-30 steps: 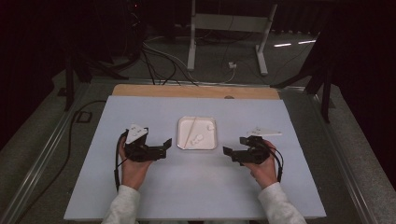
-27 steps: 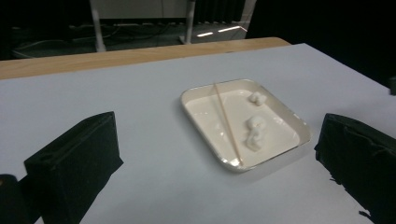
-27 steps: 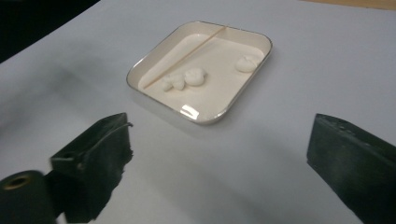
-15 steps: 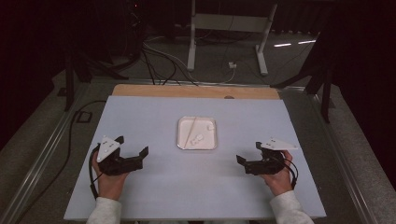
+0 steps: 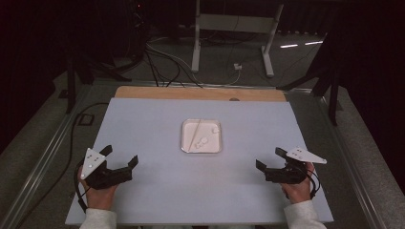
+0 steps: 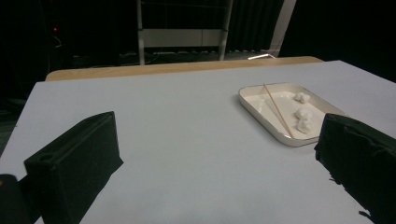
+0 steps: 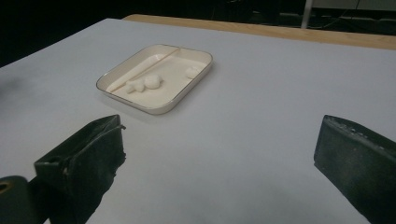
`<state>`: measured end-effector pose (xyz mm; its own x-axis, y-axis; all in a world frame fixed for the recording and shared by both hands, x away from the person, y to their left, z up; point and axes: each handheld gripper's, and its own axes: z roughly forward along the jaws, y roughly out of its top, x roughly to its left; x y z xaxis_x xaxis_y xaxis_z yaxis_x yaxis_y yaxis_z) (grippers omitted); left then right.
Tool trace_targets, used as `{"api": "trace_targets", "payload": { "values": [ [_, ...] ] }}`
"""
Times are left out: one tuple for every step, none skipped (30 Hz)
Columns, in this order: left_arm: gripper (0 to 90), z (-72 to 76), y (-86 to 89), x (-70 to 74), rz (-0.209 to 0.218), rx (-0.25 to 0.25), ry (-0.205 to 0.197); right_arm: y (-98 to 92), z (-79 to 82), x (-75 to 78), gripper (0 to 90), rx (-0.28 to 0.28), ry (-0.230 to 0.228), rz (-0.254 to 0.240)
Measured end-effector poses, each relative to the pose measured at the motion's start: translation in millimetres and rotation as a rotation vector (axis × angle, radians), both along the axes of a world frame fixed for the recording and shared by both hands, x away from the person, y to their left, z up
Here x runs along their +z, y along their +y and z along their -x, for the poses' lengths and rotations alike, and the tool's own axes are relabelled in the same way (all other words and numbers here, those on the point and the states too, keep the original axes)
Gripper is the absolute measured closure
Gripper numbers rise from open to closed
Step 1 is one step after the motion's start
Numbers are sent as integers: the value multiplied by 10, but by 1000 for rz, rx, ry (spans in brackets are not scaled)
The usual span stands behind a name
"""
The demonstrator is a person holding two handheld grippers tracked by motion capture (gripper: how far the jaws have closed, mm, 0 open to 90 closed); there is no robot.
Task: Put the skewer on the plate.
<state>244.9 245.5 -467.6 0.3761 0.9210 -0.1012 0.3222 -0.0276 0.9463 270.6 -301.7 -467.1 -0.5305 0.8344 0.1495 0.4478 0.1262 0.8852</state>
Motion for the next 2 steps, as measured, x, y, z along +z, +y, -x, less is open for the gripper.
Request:
{"api": "trace_targets", "payload": {
  "values": [
    [7,-3,2,-6,1,3,1,-22,8,-8,17,-1,1,0],
    [7,-6,3,-15,1,3,4,-43,15,-21,17,-4,4,-5]
  ]
}}
